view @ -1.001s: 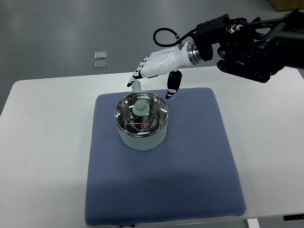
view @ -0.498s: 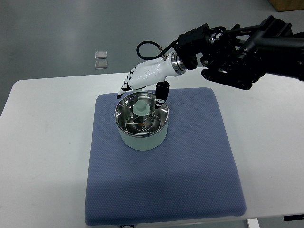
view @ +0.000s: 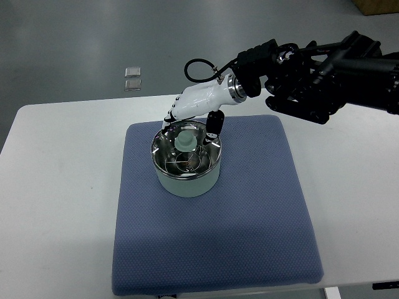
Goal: Open lid and place right of pot
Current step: 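Close the right hand fingers around the lid knob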
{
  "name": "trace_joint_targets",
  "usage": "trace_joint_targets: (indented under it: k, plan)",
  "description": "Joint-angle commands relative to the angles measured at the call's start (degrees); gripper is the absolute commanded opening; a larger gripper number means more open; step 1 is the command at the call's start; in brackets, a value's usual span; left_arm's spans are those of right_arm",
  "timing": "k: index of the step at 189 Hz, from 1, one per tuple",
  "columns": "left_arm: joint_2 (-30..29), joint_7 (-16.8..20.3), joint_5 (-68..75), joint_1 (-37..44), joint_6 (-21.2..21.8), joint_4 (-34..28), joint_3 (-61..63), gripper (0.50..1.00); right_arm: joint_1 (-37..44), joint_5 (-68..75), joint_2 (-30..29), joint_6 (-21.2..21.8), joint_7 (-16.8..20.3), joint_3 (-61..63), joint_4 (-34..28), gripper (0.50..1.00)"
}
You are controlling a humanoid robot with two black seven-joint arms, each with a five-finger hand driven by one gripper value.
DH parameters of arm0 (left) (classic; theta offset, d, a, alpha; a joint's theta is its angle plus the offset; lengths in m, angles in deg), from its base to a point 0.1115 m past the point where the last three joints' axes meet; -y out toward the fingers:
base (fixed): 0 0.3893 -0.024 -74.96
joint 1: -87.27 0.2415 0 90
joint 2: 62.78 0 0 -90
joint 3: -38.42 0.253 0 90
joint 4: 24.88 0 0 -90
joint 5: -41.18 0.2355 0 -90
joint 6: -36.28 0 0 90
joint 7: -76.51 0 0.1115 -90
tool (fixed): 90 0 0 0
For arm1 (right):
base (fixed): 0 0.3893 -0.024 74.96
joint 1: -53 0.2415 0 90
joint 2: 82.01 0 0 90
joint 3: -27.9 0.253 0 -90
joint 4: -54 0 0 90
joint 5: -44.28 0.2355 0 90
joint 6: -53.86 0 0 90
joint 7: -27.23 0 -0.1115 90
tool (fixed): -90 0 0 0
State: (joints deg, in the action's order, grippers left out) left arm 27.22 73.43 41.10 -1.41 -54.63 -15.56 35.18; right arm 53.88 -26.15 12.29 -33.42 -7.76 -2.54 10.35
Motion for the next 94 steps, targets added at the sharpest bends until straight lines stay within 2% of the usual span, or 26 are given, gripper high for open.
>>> trace_joint_targets:
  k: [1, 20, 21, 40, 94]
  plan:
    - [0.0, 0.0, 0.0, 0.0, 0.0, 0.0, 0.0, 1.0, 0.0, 0.0, -0.1, 0.0, 0.0, -0.1, 0.1, 0.795]
    - [0.0, 0.0, 0.0, 0.0, 0.0, 0.0, 0.0, 1.0, 0.0, 0.0, -0.1, 0.0, 0.0, -0.1, 0.1, 0.778]
    - [0.0, 0.0, 0.0, 0.0, 0.0, 0.1, 0.1, 1.0, -0.1, -0.1, -0.1, 0.1, 0.0, -0.1, 0.1, 0.762]
    - [0.0, 0.0, 0.0, 0.0, -0.1, 0.1, 0.1, 1.0, 0.0, -0.1, -0.1, 0.1, 0.0, -0.1, 0.1, 0.731]
    - [0.0, 0.0, 0.0, 0.0, 0.0, 0.1, 0.1, 1.0, 0.1, 0.0, -0.3, 0.1, 0.0, -0.1, 0.1, 0.713]
